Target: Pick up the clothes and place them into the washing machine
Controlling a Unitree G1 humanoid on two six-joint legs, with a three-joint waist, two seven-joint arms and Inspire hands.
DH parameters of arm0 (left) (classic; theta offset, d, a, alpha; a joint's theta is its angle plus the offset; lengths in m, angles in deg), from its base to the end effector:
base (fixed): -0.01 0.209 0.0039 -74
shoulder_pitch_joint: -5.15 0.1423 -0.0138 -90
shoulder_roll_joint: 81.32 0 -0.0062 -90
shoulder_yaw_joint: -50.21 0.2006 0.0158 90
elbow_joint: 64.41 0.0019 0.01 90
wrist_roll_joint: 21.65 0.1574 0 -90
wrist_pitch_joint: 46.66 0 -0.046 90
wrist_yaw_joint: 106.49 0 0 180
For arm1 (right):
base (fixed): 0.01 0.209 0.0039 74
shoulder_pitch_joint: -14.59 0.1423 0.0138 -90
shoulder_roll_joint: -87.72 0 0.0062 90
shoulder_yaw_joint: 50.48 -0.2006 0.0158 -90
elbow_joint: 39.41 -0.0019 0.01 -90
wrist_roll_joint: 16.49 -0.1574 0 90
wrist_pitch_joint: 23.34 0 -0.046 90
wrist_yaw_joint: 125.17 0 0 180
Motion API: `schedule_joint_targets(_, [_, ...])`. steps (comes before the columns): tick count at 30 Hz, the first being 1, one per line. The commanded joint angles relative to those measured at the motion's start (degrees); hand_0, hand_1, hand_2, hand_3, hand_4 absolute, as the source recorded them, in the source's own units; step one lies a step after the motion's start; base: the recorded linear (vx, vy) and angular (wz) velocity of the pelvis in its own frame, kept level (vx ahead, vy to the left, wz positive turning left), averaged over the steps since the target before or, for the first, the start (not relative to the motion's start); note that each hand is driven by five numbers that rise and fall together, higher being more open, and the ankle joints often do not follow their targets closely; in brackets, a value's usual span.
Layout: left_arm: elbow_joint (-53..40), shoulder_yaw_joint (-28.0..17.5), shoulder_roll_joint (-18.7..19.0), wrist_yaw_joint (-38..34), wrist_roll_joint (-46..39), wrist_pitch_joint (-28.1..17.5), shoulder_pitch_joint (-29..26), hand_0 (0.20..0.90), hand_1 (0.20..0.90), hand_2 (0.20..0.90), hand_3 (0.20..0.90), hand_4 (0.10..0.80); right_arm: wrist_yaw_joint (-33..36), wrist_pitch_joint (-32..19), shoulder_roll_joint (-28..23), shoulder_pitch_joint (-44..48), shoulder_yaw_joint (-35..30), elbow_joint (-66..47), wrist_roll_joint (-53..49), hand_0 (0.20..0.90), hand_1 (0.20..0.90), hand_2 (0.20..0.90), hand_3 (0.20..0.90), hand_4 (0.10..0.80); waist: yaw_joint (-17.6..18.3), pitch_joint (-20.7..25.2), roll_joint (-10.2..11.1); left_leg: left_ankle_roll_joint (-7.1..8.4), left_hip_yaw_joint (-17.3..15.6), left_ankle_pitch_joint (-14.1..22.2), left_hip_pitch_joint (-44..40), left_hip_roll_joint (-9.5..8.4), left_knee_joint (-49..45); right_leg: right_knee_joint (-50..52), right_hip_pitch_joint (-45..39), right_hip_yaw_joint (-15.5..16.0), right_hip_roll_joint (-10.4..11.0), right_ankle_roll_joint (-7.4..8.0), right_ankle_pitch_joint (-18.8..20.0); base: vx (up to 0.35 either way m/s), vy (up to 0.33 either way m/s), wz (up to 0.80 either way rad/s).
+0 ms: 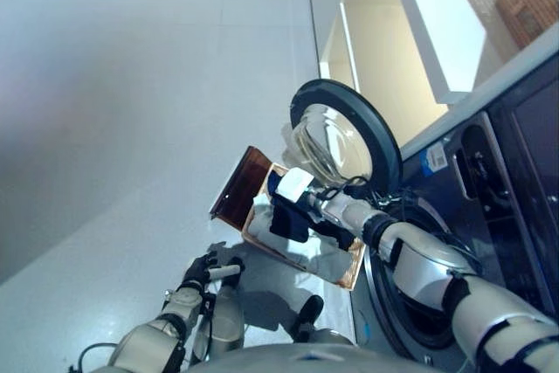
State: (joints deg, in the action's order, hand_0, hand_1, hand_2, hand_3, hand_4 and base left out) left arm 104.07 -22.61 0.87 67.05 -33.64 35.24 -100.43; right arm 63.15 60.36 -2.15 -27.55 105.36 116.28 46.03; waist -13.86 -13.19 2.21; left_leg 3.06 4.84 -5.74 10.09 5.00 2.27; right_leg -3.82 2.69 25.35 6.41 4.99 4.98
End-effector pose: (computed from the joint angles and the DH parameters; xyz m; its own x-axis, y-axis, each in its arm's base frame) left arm 0.1634 0.1834 -0.1343 0.5748 0.1413 -0.8060 0.0743 0.9719 0.2233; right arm 0.3262 -0.1269 -0.0081 0.7469 0.4013 -0.5301 -0.1259 -0.6975 -0.7054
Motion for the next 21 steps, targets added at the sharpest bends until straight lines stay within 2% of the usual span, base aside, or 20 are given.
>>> schedule_joint_targets(1, [2.93, 4.65, -1.26, -0.61, 0.25, -1.2, 0.32, 0.9, 0.9, 0.9, 0.9, 0.8, 1.84, 1.52, -2.3, 8.36, -0.2, 1.19, 0.46, 0.9, 0.9, 0.9, 0.9, 0.8, -1.79, -2.02, 1.45, 2.6, -1.63, -1.74, 2.76, -1.1, 2.73, 7.85, 2.57, -3.32, 3.79, 2.15, -2.75, -0.068, -0.024, 0.17])
schedule_joint_targets(12, [0.49, 6.65, -0.39, -1.37, -3.0, -2.77, -2.13, 0.9, 0.9, 0.9, 0.9, 0.8, 2.54, 2.27, -6.16, 13.37, 0.91, 2.94, -0.31, 0.9, 0.9, 0.9, 0.9, 0.8, -2.9, -6.47, 0.67, 3.32, 0.1, -3.88, 8.09, -0.6, 2.73, 8.59, 7.03, -1.9, 3.19, 2.04, -2.15, -0.037, -0.013, 0.1])
schedule_joint_targets(19, [-0.97, 7.23, -0.45, -2.52, -6.57, -3.94, -4.31, 0.9, 0.9, 0.9, 0.9, 0.8, 4.37, 3.17, -6.98, 17.81, 0.86, 4.14, -1.41, 0.9, 0.9, 0.9, 0.9, 0.8, -3.39, -9.17, 0.36, 3.18, 1.33, -5.02, 12.18, -0.88, 2.73, 10.18, 11.93, -2.49, 2.72, 1.93, -1.71, -0.047, 0.002, 0.03])
schedule_joint_targets(20, [-1.38, 7.3, -0.46, -3.07, -7.77, -4.39, -4.85, 0.9, 0.9, 0.9, 0.9, 0.8, 5.2, 3.62, -6.88, 18.79, 0.78, 4.48, -1.78, 0.9, 0.9, 0.9, 0.9, 0.8, -3.43, -9.63, 0.51, 3.36, 1.77, -3.83, 12.59, -0.68, 2.73, 11.02, 13.05, -3.45, 2.39, 2.39, -2.88, -0.062, 0.024, 0.02])
schedule_joint_targets(21, [-1.42, 7.38, -0.41, -3.08, -7.77, -4.39, -4.91, 0.9, 0.9, 0.9, 0.9, 0.8, 5.23, 3.64, -6.9, 18.85, 0.71, 4.56, -1.82, 0.9, 0.9, 0.9, 0.9, 0.8, -3.64, -9.89, 0.34, 3.06, 1.68, -5.26, 13.22, -0.86, 2.73, 11.14, 13.7, -2.78, 2.64, 1.91, -1.72, -0.055, -0.001, 0.0])
